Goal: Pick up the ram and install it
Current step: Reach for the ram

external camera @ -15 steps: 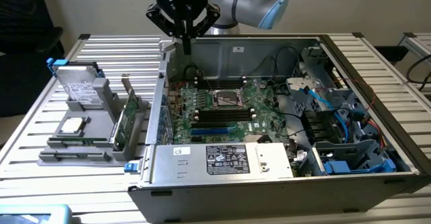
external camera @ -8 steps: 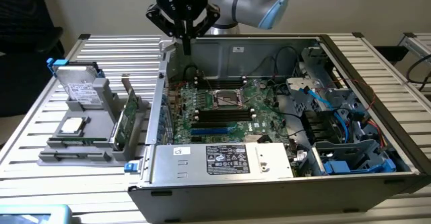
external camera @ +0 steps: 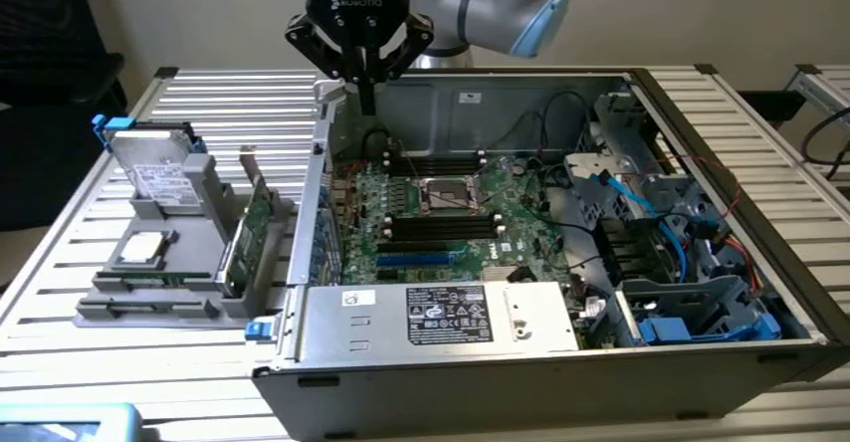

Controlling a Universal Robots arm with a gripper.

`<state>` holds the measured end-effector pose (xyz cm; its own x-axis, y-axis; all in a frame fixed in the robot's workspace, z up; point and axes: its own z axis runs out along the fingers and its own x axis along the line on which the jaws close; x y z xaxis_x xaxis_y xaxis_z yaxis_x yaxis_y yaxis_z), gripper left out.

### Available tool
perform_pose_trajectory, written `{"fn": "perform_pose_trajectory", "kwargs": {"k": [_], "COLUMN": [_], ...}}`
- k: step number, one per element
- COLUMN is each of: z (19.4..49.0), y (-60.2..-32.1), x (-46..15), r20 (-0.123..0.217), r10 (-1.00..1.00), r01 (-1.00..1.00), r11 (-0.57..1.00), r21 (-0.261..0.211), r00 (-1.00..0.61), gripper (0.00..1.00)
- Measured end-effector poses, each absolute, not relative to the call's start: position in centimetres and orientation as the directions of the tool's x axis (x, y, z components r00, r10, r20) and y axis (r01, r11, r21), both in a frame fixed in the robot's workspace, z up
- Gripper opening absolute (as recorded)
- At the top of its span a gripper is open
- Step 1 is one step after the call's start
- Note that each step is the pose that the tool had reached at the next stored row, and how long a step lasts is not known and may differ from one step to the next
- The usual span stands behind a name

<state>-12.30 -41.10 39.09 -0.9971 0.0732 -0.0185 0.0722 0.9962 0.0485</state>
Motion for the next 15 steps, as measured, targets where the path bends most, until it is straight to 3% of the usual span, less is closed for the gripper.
{"fn": "perform_pose_trajectory", "kwargs": {"k": [15], "z": [38.5], "y": [-41.6], "x": [-18.0], "r20": [-0.018], "r10": [0.073], "r01": [0.072], "r11": [0.996], "r21": [0.048], "r00": [-0.997], "gripper": [0.11]}}
